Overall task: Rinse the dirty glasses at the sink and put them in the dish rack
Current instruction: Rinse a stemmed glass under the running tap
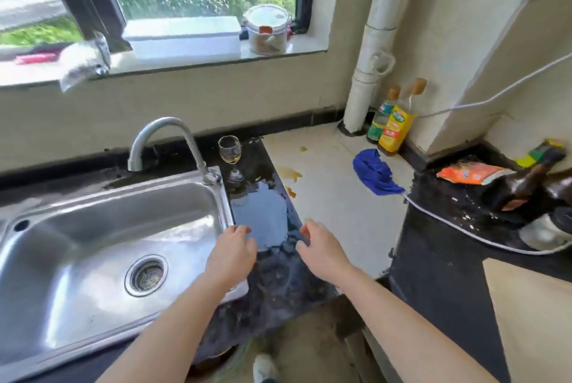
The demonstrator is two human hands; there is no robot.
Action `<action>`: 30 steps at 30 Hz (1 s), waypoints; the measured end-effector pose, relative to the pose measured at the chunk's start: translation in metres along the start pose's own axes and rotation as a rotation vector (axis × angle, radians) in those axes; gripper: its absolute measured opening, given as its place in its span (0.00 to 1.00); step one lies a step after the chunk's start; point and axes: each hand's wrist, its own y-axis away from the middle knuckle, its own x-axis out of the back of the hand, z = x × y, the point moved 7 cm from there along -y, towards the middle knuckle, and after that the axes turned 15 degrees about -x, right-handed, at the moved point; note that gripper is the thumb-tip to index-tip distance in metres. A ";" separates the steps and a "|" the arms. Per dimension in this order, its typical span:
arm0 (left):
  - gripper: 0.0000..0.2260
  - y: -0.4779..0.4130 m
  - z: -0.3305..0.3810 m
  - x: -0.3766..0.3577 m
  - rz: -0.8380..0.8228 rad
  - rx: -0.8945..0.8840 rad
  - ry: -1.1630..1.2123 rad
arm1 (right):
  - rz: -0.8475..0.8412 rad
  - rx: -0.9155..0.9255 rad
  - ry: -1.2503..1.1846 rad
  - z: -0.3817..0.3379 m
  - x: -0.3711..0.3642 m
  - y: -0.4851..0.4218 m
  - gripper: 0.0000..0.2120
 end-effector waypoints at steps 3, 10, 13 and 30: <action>0.18 -0.037 -0.025 0.027 0.069 0.070 0.079 | -0.042 0.037 0.001 -0.045 -0.011 -0.052 0.13; 0.19 -0.123 -0.063 0.077 0.273 0.115 0.322 | -0.071 0.204 -0.035 -0.157 -0.015 -0.146 0.25; 0.26 -0.151 -0.080 0.077 0.251 0.210 0.447 | -0.020 0.262 0.089 -0.192 -0.015 -0.174 0.27; 0.28 -0.156 -0.075 0.091 0.097 -0.029 0.649 | 0.046 0.386 0.452 -0.215 0.001 -0.162 0.03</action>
